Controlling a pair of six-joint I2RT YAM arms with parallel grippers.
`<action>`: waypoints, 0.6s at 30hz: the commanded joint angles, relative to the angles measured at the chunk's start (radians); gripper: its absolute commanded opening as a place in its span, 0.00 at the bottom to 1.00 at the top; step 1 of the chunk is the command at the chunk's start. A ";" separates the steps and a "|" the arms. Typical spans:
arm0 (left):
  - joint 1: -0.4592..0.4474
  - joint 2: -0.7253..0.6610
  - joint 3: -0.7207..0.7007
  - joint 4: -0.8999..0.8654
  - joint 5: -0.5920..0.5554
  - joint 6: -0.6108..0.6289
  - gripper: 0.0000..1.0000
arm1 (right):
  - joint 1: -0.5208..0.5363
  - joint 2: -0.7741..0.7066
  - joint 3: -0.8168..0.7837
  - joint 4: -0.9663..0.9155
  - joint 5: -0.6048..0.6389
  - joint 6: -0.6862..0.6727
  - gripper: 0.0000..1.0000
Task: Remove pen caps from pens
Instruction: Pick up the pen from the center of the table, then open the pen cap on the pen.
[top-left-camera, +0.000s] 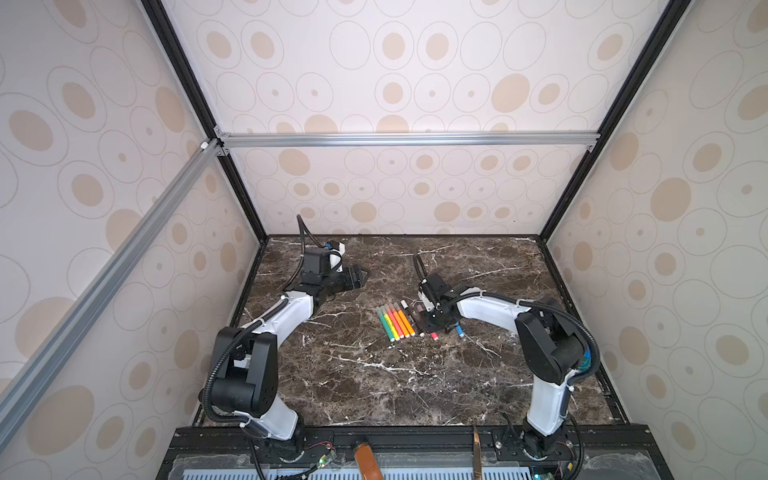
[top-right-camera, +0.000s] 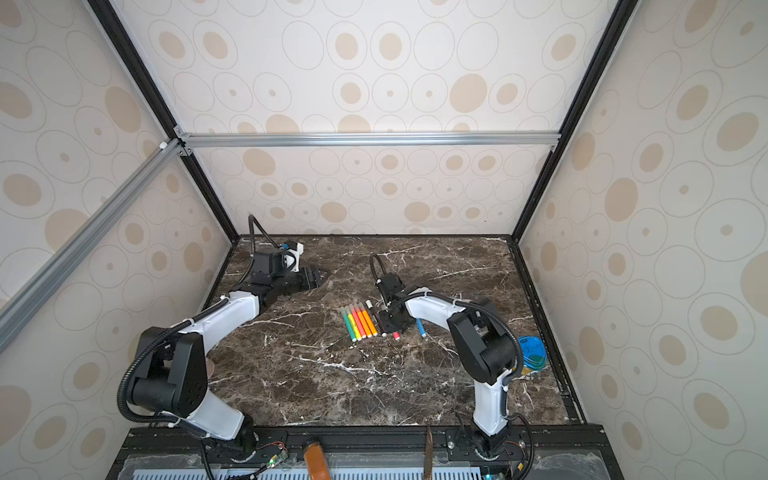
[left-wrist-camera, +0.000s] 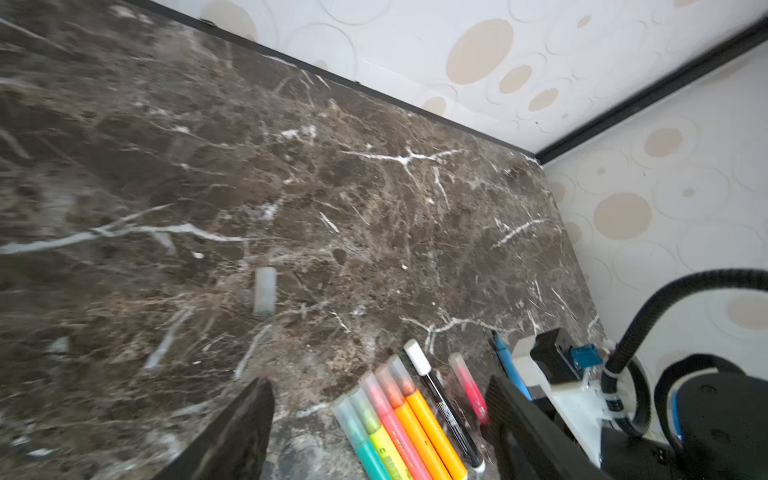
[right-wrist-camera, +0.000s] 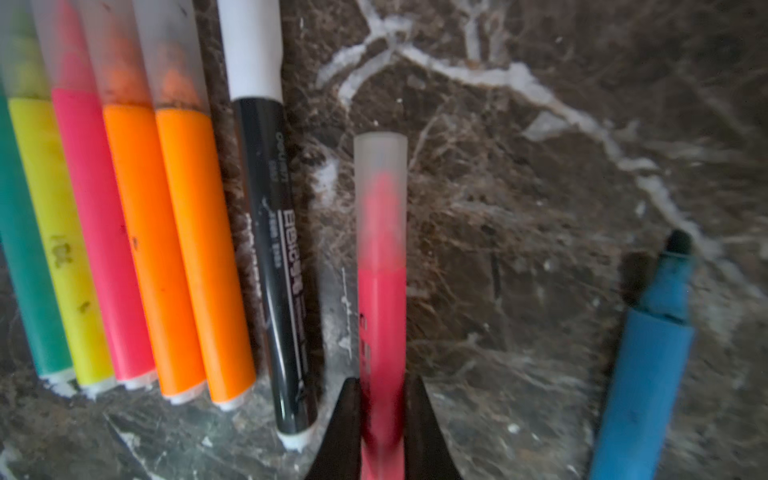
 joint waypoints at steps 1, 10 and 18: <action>-0.089 0.006 0.001 0.048 0.060 0.014 0.80 | -0.014 -0.120 -0.030 0.021 -0.007 -0.055 0.00; -0.200 0.051 -0.070 0.281 0.196 -0.128 0.70 | -0.019 -0.325 -0.121 0.106 -0.103 -0.082 0.00; -0.248 0.101 -0.024 0.354 0.245 -0.198 0.63 | -0.018 -0.353 -0.140 0.167 -0.155 -0.087 0.00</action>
